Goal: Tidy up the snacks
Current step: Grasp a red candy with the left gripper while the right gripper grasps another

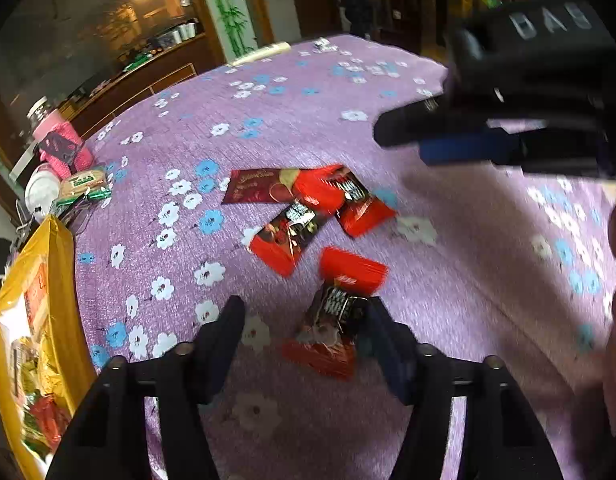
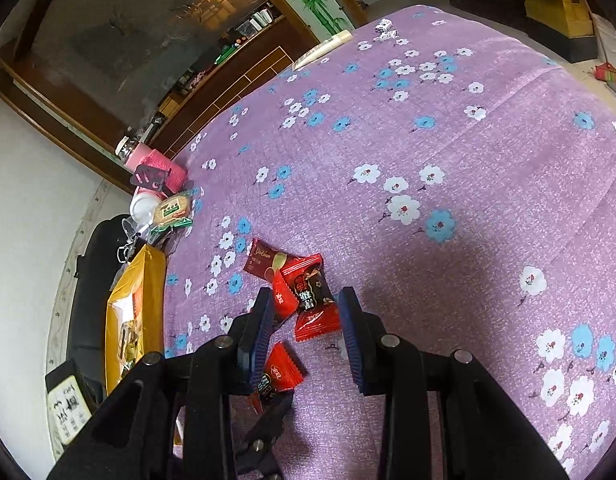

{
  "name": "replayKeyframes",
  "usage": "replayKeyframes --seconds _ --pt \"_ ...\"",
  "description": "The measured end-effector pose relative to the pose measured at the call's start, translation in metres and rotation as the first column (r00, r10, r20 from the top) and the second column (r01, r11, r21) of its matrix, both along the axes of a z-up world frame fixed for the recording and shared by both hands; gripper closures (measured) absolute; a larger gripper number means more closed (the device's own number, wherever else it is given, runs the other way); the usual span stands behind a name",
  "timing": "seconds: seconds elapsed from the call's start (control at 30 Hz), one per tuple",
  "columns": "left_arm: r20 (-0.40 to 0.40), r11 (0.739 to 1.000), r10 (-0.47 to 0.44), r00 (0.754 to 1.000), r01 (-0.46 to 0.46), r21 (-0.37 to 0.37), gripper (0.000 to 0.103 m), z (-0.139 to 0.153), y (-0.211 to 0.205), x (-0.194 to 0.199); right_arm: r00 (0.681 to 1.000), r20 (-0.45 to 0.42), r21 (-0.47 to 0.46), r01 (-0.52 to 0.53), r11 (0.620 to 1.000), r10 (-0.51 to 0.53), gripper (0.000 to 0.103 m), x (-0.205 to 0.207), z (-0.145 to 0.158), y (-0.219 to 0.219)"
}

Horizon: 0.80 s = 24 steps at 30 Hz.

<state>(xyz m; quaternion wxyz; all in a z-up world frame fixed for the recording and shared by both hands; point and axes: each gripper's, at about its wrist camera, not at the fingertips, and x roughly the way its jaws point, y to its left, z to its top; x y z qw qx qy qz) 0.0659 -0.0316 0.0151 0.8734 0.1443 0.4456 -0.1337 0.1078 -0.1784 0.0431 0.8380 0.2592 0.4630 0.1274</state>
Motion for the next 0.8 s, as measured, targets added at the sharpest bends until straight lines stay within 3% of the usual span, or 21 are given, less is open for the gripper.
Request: replayKeyframes --seconds 0.03,0.1,0.23,0.43,0.67,0.8 --pt "-0.012 0.999 0.002 1.0 -0.003 -0.035 0.053 0.001 0.002 0.002 1.0 -0.001 0.0 -0.001 1.0 0.001 0.071 0.0 0.0 0.0" --pt "-0.011 0.998 0.021 1.0 -0.021 -0.059 0.075 -0.001 0.005 0.005 1.0 0.0 -0.006 -0.005 1.0 0.005 0.071 0.001 -0.001 0.002" --pt "0.003 0.992 0.061 0.998 -0.06 -0.11 0.076 -0.001 0.017 0.005 1.0 0.003 -0.04 -0.019 0.999 0.019 0.071 0.003 -0.004 0.009" --pt "-0.012 0.984 0.096 0.995 -0.096 -0.148 0.077 0.0 0.037 0.011 0.999 -0.01 -0.166 -0.045 0.985 0.044 0.071 0.011 -0.015 0.025" --pt "-0.034 0.976 0.135 0.99 -0.139 -0.17 0.077 0.002 0.05 0.014 0.992 0.009 -0.333 -0.114 0.936 0.124 0.071 0.014 -0.023 0.056" --pt "-0.047 0.971 0.149 0.988 -0.155 -0.183 0.077 0.001 0.054 0.015 0.987 0.043 -0.462 -0.12 0.879 0.158 0.071 0.014 -0.026 0.076"
